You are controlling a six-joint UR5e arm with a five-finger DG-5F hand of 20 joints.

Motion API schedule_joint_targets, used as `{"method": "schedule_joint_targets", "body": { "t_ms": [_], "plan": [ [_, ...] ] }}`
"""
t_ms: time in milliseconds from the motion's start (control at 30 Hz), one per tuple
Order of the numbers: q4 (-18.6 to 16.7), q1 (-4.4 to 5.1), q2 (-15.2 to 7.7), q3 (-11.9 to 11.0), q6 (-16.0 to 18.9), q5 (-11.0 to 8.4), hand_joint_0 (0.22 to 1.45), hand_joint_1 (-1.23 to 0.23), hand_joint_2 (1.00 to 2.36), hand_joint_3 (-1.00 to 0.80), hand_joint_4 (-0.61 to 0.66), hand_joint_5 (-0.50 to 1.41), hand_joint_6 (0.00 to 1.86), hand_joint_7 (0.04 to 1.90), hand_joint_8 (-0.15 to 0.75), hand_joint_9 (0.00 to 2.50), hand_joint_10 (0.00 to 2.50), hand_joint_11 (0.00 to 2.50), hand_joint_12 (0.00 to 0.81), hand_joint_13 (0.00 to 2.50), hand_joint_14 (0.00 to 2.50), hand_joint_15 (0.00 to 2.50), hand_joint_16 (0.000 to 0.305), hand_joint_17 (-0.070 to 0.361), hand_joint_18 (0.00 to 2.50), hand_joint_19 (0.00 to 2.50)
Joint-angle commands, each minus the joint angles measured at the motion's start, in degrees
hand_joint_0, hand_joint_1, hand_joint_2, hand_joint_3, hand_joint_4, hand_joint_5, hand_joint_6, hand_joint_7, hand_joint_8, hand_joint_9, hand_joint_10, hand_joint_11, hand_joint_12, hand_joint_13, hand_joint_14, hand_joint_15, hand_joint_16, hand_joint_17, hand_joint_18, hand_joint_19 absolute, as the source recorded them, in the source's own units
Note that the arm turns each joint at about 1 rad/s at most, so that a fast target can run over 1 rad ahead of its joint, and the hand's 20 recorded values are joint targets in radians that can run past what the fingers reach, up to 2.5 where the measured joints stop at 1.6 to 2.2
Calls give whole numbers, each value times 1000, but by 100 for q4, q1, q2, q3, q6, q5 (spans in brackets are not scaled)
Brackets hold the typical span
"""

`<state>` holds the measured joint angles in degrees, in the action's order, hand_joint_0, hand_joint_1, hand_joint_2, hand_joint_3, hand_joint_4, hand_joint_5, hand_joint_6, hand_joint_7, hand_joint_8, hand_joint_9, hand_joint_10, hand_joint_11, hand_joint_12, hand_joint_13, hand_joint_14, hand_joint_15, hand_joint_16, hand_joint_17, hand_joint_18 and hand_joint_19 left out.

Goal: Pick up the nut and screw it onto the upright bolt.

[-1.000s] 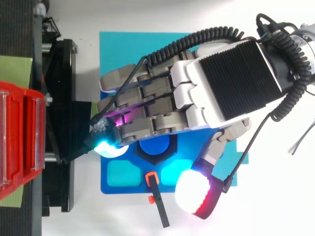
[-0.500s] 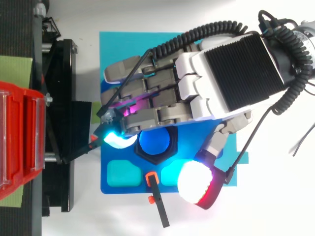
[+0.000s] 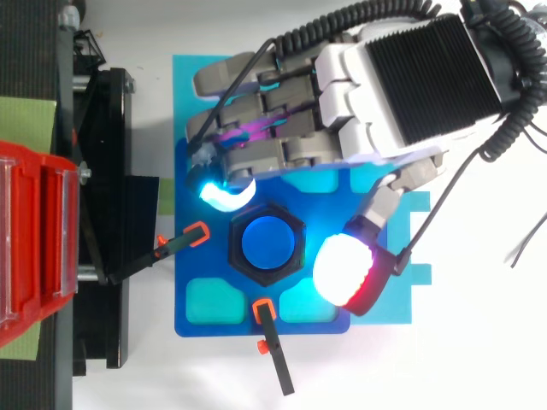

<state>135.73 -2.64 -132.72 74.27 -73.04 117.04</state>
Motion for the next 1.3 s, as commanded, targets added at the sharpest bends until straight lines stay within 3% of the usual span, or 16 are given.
{"method": "schedule_joint_targets", "body": {
  "t_ms": [0,233,300,367,433,633,833,1000,1267],
  "plan": [
    [6,-79,0,0,0,90,505,-111,1000,-500,202,-17,502,1478,261,854,0,0,234,649,0,0,26,59,391,54],
    [-64,-220,0,0,0,240,506,-114,1000,-500,212,-21,502,1449,260,870,0,0,233,667,0,0,26,59,407,61],
    [-126,-237,0,0,17,240,506,-114,1000,-500,233,-35,504,1333,260,871,0,0,233,670,0,0,26,59,410,70],
    [-170,-237,0,-18,17,249,506,-115,1000,-500,277,-55,505,1094,255,869,0,0,232,671,0,0,26,59,412,65],
    [-231,-220,0,-79,26,257,503,-115,1000,-500,253,-71,504,906,243,849,0,0,232,662,0,0,27,60,406,63],
    [-319,-132,0,-202,70,293,496,-114,1000,-500,216,-92,502,726,225,808,0,0,225,623,0,0,28,64,376,55],
    [-442,-53,0,-193,70,275,492,-106,1000,-500,216,-97,502,700,216,774,0,0,231,587,0,0,29,64,337,36],
    [-319,149,0,-185,53,90,490,-100,1000,-500,220,-98,502,699,219,769,0,0,233,578,0,0,29,65,327,38],
    [-178,228,0,-167,53,3,490,-99,1000,-500,213,-97,502,707,221,768,0,0,236,580,0,0,29,65,327,35]
  ]
}}
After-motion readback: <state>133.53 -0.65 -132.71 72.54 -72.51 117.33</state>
